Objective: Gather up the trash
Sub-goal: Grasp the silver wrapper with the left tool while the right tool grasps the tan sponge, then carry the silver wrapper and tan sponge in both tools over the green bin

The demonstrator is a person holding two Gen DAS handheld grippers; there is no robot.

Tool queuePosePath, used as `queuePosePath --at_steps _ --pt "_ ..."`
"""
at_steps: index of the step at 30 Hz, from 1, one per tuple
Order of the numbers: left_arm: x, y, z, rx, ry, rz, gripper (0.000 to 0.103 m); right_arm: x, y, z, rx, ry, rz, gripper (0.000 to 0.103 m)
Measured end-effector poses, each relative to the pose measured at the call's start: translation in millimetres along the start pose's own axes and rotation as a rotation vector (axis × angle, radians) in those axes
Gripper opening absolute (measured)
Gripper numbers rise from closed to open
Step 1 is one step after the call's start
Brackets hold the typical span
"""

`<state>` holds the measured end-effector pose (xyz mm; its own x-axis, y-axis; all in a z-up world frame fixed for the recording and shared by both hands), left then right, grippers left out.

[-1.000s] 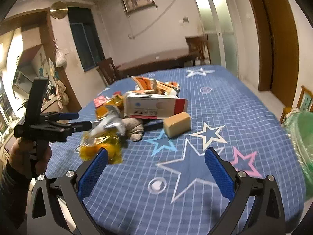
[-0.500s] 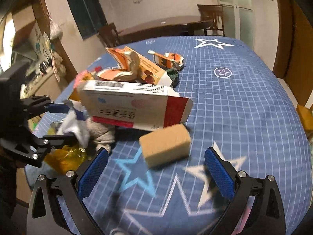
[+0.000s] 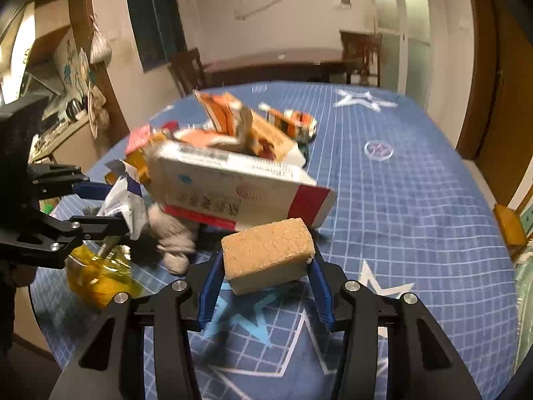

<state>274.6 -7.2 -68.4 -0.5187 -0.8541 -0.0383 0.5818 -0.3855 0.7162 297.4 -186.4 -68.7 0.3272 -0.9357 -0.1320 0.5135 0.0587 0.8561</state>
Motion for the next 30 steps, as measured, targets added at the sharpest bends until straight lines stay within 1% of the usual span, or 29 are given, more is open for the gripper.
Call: queuePosePath --at_steps 5,8,11,13,15,17,20,24,30 --pt "-4.6 1.0 26.7 0.081 0.045 0.055 0.047 -20.6 5.9 42.2 0.112 -0.031 0.01 0.049" --pt "-1.5 3.2 54.7 0.17 0.087 0.094 0.047 -38.8 13.1 69.9 0.201 -0.05 0.023 0.049" --pt "8.9 2.7 80.1 0.253 0.102 0.124 0.047 -53.9 15.5 98.1 0.275 -0.077 0.05 0.049" --pt "18.0 1.6 101.1 0.322 0.129 0.143 0.047 -65.4 17.6 117.6 0.322 -0.1 0.078 0.049" --pt "25.1 0.9 116.6 0.371 0.128 0.165 0.046 -76.7 20.2 134.2 0.361 -0.113 0.101 0.049" --pt "33.1 0.8 131.5 0.415 0.137 0.177 0.046 -84.5 22.3 147.1 0.382 -0.125 0.126 0.049" --pt "40.8 1.8 146.1 0.459 0.156 0.189 0.046 -93.1 27.4 168.7 0.406 -0.135 0.138 0.049" --pt "48.0 5.1 156.0 0.486 0.159 0.21 0.046 -86.6 35.0 193.7 0.425 -0.147 0.114 0.049" --pt "58.6 18.4 158.4 0.516 0.159 0.203 0.046 -71.9 41.4 227.8 0.433 -0.181 0.099 0.049"
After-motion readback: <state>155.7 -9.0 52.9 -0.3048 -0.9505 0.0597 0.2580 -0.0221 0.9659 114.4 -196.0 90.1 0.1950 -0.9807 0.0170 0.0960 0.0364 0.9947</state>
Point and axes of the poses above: each gripper's, at about its wrist camera, not at the fingertips, and z roughly against the way its jaws point, x to its right, y to its top, the point moved 2 cm from there along -z, roughly the way its jaws point, and after that the axes turned 9 degrees about x, right-handed, at the moved point
